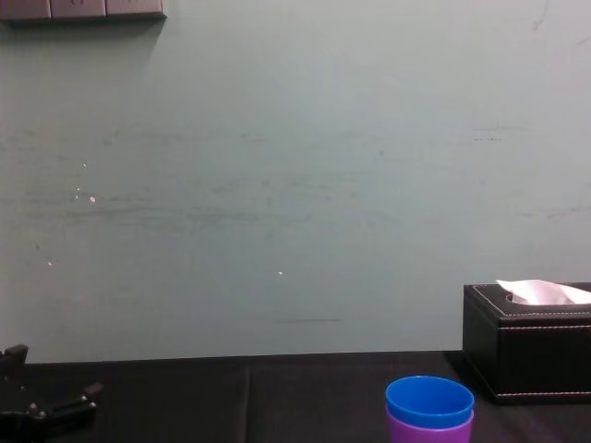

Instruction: Stack the three plastic cups sequentially using one hand.

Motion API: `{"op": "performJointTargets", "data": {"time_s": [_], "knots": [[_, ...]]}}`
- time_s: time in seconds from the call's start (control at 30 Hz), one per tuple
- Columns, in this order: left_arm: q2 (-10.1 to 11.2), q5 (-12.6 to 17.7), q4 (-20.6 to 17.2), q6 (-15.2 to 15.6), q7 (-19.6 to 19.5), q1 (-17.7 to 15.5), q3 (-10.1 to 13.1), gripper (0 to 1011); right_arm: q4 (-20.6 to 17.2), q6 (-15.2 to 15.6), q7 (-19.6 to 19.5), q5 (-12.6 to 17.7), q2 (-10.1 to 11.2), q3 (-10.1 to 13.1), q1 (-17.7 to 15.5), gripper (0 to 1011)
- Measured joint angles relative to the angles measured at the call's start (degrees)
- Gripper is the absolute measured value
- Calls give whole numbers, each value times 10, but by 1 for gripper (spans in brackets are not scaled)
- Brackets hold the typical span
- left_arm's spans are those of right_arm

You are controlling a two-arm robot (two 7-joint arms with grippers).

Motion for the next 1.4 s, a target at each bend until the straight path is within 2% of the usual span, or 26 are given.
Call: {"op": "performJointTargets", "data": {"time_s": [0.23,0.53,0.7,0.8,1.03,1.23,1.4], "knots": [[0,0,0,0,0,0,0,1011,-1,0,0,0,0,0,-1,756],[0,0,0,0,0,0,0,1011,-1,1,-1,1,1,1,-1,731],[0,0,0,0,0,0,0,1011,-34,23,1,8,16,5,-3,731],[0,0,0,0,0,0,0,1011,-67,44,8,24,29,14,-3,731],[0,0,0,0,0,0,0,1011,-119,78,16,70,51,36,9,731],[0,0,0,0,0,0,0,1011,-134,96,15,100,62,51,31,731],[0,0,0,0,0,0,0,1012,-128,104,7,108,67,54,50,731]]}}
